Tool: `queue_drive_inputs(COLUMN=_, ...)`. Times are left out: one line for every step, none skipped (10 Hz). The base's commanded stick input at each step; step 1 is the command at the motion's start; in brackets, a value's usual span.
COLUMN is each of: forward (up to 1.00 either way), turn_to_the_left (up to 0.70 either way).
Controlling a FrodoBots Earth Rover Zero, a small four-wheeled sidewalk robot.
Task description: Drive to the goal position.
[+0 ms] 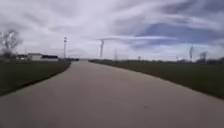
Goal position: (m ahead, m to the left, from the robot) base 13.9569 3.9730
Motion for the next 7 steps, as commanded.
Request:
queue_drive_inputs(forward=1.00, turn_to_the_left=0.00)
queue_drive_inputs(forward=1.00, turn_to_the_left=0.00)
queue_drive_inputs(forward=1.00, turn_to_the_left=0.03)
queue_drive_inputs(forward=1.00, turn_to_the_left=0.07)
queue_drive_inputs(forward=1.00, turn_to_the_left=0.29)
queue_drive_inputs(forward=1.00, turn_to_the_left=0.21)
queue_drive_inputs(forward=1.00, turn_to_the_left=0.08)
